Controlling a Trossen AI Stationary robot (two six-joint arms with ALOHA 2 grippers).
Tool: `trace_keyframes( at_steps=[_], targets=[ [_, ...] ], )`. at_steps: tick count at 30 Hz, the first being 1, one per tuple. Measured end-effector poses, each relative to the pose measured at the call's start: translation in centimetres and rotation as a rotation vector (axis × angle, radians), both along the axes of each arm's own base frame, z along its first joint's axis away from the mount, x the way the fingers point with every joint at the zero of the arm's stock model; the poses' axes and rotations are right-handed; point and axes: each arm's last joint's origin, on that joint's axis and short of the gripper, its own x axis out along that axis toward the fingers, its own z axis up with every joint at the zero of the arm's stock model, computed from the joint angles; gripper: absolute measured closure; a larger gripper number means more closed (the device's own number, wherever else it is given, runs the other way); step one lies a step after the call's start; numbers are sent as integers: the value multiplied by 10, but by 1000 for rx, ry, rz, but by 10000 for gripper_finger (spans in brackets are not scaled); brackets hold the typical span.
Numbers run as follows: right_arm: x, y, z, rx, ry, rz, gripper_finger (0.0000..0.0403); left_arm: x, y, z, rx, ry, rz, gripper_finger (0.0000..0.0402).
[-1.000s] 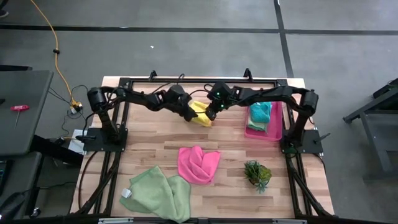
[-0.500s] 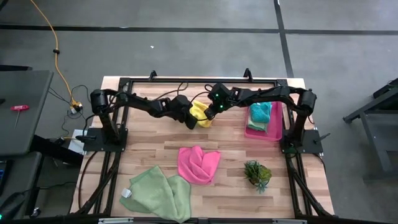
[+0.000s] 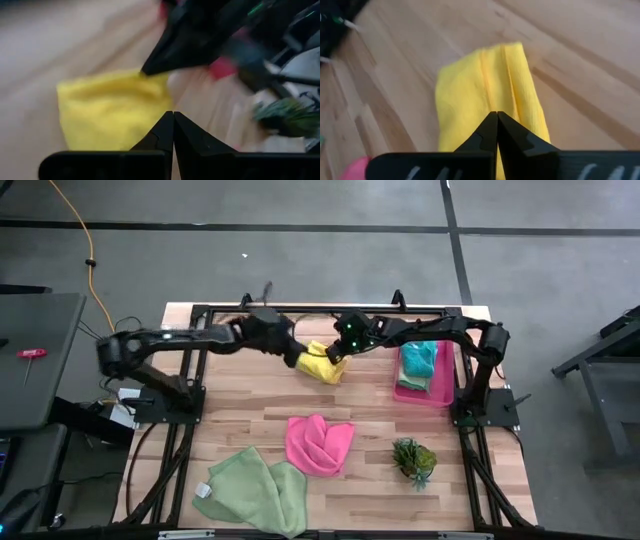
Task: Fold microfiber towels
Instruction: Fold the yellow microfiber cloth
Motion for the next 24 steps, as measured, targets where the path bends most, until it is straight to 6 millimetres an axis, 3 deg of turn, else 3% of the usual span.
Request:
trace_keyframes(
  at_steps=[4, 11, 18, 24],
  targets=[
    [6, -11, 12, -9, -4, -14, 403, -22, -7, 44, 101, -131, 9, 402],
    [31, -29, -3, 5, 161, 56, 403, -53, -28, 94, 204, -314, 22, 402],
    [49, -41, -18, -22, 369, -6, 403, -62, -42, 108, 251, -359, 72, 401],
    [45, -33, -25, -7, 524, 46, 403, -56, -48, 105, 242, -347, 50, 401]
  ],
)
